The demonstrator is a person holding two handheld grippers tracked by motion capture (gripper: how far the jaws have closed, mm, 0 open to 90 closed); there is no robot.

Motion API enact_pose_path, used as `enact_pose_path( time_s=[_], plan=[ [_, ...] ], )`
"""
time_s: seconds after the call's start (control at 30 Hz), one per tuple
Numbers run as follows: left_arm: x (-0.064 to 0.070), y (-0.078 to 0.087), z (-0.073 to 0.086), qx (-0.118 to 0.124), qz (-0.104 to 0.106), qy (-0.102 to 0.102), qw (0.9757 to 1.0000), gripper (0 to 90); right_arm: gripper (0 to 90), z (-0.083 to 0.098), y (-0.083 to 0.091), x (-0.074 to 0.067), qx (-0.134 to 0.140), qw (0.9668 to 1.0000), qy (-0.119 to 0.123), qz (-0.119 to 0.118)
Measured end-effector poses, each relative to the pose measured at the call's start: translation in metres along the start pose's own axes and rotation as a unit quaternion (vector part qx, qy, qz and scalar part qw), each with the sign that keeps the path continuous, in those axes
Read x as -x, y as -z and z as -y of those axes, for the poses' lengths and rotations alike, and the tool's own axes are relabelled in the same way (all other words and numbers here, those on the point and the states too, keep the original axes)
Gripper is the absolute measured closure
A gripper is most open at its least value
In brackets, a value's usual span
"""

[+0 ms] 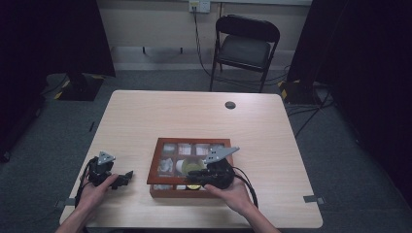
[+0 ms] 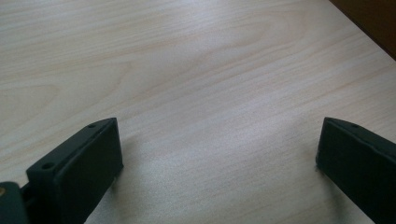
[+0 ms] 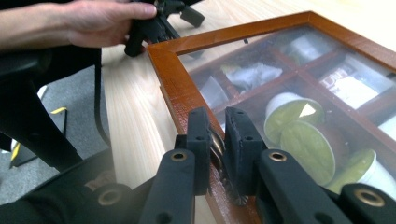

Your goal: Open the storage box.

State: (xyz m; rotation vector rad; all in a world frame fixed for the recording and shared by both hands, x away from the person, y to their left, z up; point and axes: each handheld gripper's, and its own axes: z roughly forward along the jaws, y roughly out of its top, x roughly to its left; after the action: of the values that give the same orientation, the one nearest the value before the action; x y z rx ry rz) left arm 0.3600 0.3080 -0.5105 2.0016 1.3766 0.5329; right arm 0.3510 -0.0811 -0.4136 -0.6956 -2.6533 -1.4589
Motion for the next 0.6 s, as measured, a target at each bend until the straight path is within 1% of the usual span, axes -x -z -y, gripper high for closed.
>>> enact_pose_path(
  time_s=[0.07, 0.27, 0.37, 0.6],
  plan=[
    [0.0, 0.0, 0.0, 0.0, 0.0, 0.0, 1.0, 0.0, 80.8, -0.003, 0.001, 0.0, 0.002, 1.0, 0.001, -0.001],
    [0.0, 0.0, 0.0, 0.0, 0.0, 0.0, 1.0, 0.0, 80.7, -0.011, 0.008, 0.004, 0.016, 0.9998, -0.011, -0.007],
    [0.0, 0.0, 0.0, 0.0, 0.0, 0.0, 1.0, 0.0, 80.7, -0.014, 0.009, 0.005, 0.017, 0.9997, -0.013, -0.01],
    [0.0, 0.0, 0.0, 0.0, 0.0, 0.0, 1.0, 0.0, 80.7, -0.023, 0.015, 0.008, 0.026, 0.9995, -0.018, -0.009]
  ],
)
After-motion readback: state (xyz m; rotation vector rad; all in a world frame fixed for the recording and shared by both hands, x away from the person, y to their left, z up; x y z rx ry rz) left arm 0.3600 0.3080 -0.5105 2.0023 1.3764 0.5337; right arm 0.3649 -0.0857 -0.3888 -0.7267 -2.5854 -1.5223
